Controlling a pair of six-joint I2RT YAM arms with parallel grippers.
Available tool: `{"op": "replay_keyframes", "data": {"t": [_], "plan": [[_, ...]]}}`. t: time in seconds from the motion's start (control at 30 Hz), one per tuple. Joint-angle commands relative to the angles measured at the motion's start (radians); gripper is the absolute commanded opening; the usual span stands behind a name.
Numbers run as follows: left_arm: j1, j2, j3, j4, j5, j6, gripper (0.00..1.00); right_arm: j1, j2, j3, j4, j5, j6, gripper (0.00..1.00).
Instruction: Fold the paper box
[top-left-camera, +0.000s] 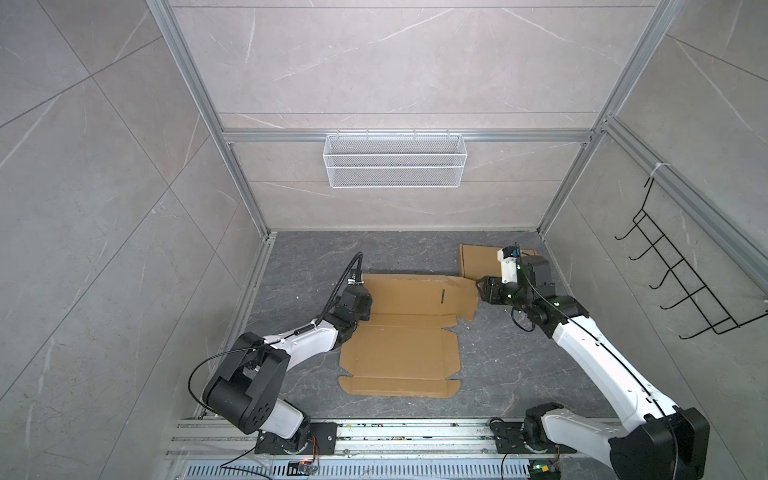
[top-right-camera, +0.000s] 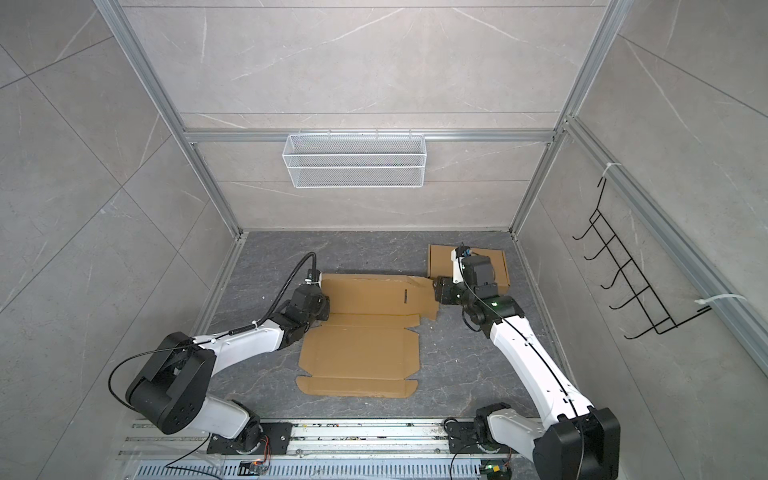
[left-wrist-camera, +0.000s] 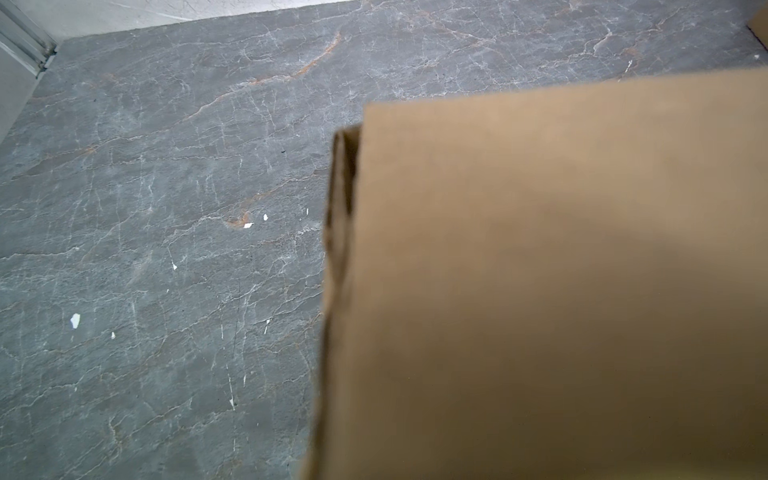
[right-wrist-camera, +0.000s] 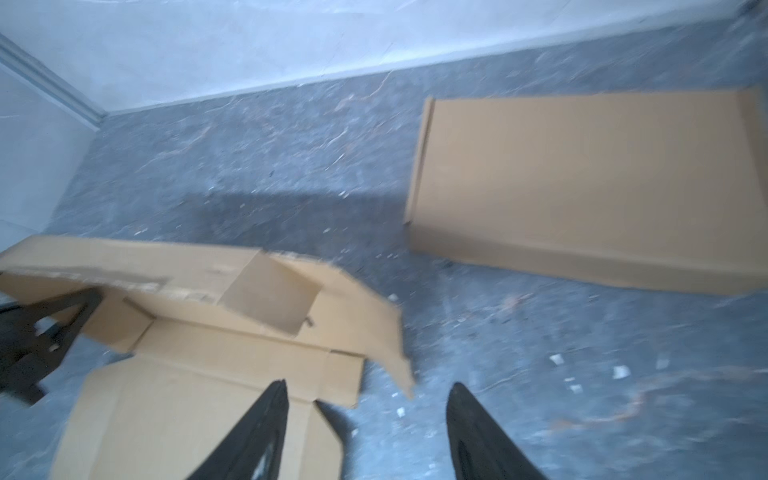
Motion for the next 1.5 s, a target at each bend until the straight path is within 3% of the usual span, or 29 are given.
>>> {"op": "replay_keyframes", "data": {"t": [0.0,0.07,0.3,0.5,0.7,0.93,1.2,1.47], "plan": [[0.011,0.010,0.018,-0.090,0.011,0.069,0.00,-0.018,0.107,0.020,-0.091,-0.050,-0.142,0.67],[0.012,0.013,0.026,-0.094,0.014,0.073,0.00,-0.018,0.159,0.029,-0.069,-0.133,-0.199,0.68],[0.013,0.028,0.037,-0.097,0.025,0.069,0.00,-0.018,0.299,0.028,-0.016,-0.233,-0.305,0.66],[0.014,0.029,0.050,-0.107,0.020,0.055,0.00,-0.017,0.309,0.023,0.007,-0.280,-0.314,0.46],[0.017,0.013,0.057,-0.109,0.009,-0.028,0.00,-0.014,0.281,0.027,-0.018,-0.288,-0.294,0.19],[0.019,0.005,0.065,-0.100,-0.017,-0.083,0.00,0.025,0.195,0.021,-0.011,-0.262,-0.293,0.11],[0.018,0.005,0.074,-0.103,-0.053,-0.136,0.00,0.168,0.137,0.023,-0.046,-0.079,-0.358,0.05],[0.016,-0.015,0.050,-0.064,-0.066,-0.167,0.00,0.291,0.157,0.081,-0.030,-0.046,-0.299,0.01]]}}
